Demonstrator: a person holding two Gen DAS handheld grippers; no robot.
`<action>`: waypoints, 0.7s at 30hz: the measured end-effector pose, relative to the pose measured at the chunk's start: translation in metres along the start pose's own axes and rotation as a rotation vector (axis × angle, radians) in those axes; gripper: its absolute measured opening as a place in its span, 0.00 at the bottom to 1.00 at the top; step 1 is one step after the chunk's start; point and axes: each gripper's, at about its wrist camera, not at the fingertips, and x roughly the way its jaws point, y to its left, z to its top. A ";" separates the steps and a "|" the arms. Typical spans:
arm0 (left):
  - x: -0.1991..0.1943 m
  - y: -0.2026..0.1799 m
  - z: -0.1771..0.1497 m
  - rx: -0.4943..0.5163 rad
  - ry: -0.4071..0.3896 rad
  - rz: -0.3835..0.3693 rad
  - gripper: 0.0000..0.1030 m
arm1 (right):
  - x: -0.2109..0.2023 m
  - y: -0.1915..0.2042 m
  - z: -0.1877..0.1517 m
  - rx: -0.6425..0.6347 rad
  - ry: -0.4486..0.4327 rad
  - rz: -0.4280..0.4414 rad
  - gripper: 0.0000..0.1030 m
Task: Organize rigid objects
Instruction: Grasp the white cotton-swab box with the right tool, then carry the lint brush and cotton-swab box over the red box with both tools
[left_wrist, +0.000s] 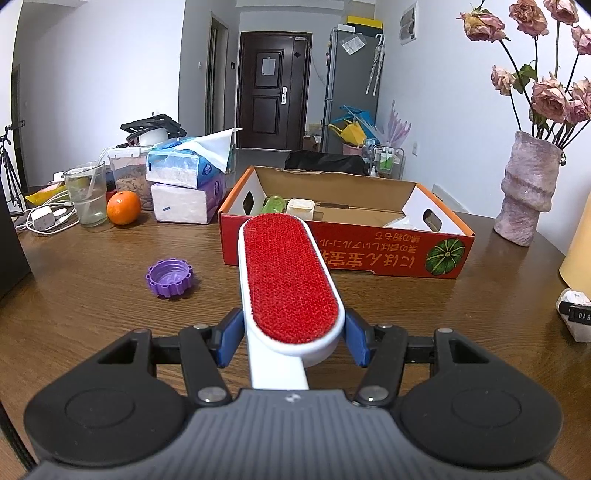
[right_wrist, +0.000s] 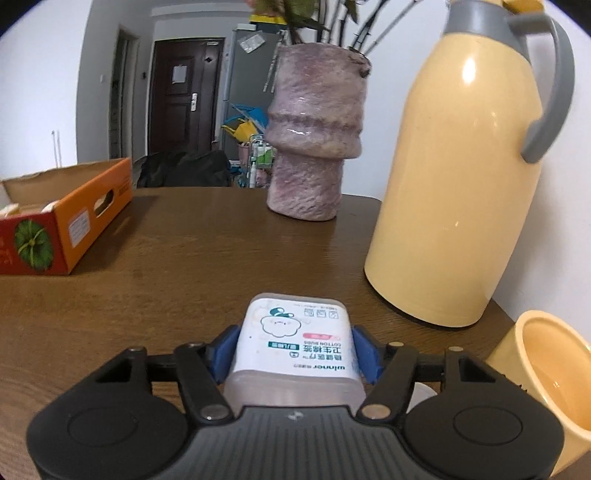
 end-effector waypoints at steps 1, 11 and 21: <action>0.000 0.000 0.000 0.000 0.000 0.000 0.57 | -0.002 0.002 -0.001 -0.003 -0.001 -0.001 0.62; -0.004 0.002 0.000 -0.008 -0.011 -0.013 0.57 | -0.039 0.028 -0.002 0.018 -0.092 0.034 0.62; -0.016 0.002 0.001 -0.017 -0.044 -0.024 0.57 | -0.098 0.080 -0.003 0.027 -0.192 0.120 0.62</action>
